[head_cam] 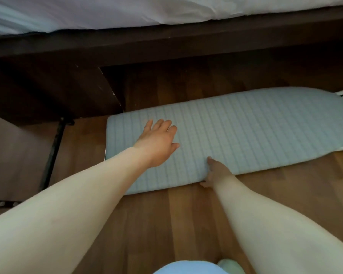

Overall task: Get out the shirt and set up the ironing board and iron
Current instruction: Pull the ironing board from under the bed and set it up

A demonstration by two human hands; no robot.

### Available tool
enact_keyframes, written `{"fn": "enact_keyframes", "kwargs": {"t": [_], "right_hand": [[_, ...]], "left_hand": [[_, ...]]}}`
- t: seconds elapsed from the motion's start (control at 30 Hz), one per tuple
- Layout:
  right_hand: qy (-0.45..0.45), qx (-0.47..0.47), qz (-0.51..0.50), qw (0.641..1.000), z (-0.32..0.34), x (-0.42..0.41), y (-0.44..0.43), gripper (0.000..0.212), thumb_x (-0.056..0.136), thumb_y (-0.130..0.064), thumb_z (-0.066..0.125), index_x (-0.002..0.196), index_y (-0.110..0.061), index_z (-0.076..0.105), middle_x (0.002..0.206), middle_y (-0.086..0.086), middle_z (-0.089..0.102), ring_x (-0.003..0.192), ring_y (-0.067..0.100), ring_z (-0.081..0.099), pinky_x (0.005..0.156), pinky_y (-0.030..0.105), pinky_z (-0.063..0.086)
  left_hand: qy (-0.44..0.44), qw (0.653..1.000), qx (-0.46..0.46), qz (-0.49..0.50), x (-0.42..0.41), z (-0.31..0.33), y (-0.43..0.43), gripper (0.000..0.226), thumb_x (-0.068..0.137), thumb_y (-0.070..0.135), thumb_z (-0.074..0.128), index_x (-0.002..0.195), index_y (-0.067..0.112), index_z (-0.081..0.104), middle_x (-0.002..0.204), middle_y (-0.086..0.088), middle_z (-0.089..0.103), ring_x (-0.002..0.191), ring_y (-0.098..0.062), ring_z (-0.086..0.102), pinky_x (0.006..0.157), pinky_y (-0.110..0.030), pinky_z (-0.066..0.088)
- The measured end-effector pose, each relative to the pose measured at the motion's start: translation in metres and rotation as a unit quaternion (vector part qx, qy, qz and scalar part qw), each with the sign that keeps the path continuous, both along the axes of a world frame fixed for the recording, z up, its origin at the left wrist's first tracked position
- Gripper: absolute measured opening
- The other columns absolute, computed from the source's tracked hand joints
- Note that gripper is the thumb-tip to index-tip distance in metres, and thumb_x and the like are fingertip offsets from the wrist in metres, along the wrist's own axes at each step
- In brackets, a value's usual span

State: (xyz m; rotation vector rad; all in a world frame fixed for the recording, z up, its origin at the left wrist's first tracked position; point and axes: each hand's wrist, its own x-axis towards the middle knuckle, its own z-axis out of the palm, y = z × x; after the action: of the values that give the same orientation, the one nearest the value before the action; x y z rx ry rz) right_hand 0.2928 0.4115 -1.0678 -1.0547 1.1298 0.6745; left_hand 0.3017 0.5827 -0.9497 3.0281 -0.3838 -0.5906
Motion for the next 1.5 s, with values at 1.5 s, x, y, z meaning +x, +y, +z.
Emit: {"fn": "enact_keyframes", "kwargs": {"t": [1.5], "right_hand": [[-0.167, -0.088, -0.118, 0.975, 0.158, 0.004, -0.008, 0.052, 0.075, 0.007, 0.069, 0.121, -0.004, 0.048, 0.085, 0.013, 0.052, 0.073, 0.027, 0.056, 0.07, 0.042, 0.058]], "left_hand": [[-0.116, 0.976, 0.026, -0.184, -0.042, 0.025, -0.019, 0.049, 0.09, -0.002, 0.037, 0.138, 0.0, 0.026, 0.139, -0.024, 0.038, 0.116, -0.039, 0.049, 0.097, -0.047, 0.045]]}}
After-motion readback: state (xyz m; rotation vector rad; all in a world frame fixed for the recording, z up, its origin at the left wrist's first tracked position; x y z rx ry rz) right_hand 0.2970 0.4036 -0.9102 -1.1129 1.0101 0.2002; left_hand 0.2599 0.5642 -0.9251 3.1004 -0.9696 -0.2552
